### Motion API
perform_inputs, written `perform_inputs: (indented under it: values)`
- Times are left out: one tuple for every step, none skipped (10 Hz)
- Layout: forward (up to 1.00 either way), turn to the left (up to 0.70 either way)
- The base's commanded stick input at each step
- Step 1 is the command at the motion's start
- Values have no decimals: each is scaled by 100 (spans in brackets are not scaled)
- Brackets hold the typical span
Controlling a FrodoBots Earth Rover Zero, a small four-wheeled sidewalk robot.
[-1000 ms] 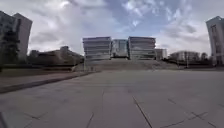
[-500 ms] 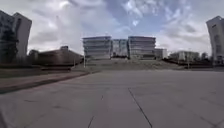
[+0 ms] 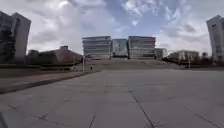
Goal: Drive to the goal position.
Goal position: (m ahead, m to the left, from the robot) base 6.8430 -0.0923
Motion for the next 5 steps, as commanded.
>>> perform_inputs:
  values:
    - [70,0]
    - [70,0]
    - [70,0]
    - [70,0]
    - [70,0]
